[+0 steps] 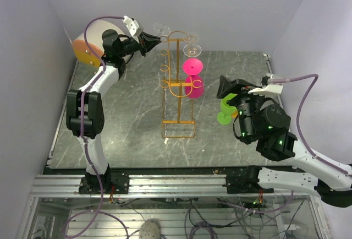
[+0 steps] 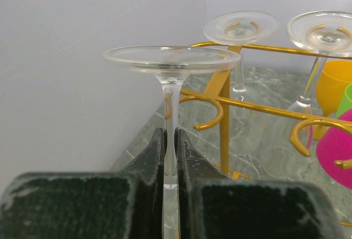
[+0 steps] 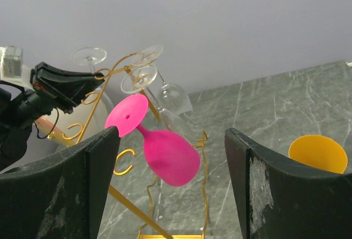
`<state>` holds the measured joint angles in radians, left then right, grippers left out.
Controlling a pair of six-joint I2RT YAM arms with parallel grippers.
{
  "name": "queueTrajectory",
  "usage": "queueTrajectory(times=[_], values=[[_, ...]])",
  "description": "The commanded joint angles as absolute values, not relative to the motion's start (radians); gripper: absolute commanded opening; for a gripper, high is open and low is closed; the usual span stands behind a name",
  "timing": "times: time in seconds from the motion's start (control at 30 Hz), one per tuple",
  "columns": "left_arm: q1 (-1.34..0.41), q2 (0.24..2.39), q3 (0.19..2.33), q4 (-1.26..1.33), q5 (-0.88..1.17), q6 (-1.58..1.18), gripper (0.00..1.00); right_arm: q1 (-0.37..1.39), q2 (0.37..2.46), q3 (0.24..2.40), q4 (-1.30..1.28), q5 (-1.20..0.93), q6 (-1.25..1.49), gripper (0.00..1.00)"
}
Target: Place the wine glass upside down on the wine glass rack
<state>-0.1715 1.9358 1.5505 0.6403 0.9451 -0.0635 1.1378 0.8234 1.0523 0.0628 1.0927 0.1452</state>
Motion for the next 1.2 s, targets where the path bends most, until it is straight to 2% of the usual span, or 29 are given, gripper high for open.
queueTrajectory(times=[0.0, 0.27, 0.37, 0.47, 0.53, 0.6, 0.8, 1.17], values=[[-0.187, 1.947, 1.546, 0.806, 0.981, -0.113, 0.07, 1.132, 0.829, 1.044, 0.067, 1.125, 0.137, 0.76], [-0.198, 1.930, 1.504, 0.828, 1.005, -0.129, 0.07, 1.132, 0.831, 1.030, 0.065, 1.148, 0.132, 0.76], [-0.200, 1.925, 1.497, 0.797, 1.004, -0.093, 0.07, 1.091, 0.874, 1.104, -0.110, 1.148, 0.274, 0.76], [-0.202, 1.925, 1.495, 0.773, 0.998, -0.066, 0.07, 0.889, 0.983, 1.208, -0.338, 0.927, 0.426, 0.76], [-0.202, 1.923, 1.493, 0.766, 0.994, -0.058, 0.07, 0.723, 1.049, 1.233, -0.388, 0.710, 0.499, 0.76], [-0.204, 1.920, 1.493, 0.756, 0.993, -0.048, 0.07, 0.612, 1.054, 1.209, -0.352, 0.628, 0.530, 0.76], [-0.204, 1.923, 1.508, 0.716, 0.979, -0.003, 0.07, 0.469, 1.062, 1.160, -0.295, 0.498, 0.570, 0.76], [-0.202, 1.950, 1.554, 0.660, 0.967, 0.073, 0.07, 0.428, 1.025, 1.075, -0.268, 0.450, 0.578, 0.76]])
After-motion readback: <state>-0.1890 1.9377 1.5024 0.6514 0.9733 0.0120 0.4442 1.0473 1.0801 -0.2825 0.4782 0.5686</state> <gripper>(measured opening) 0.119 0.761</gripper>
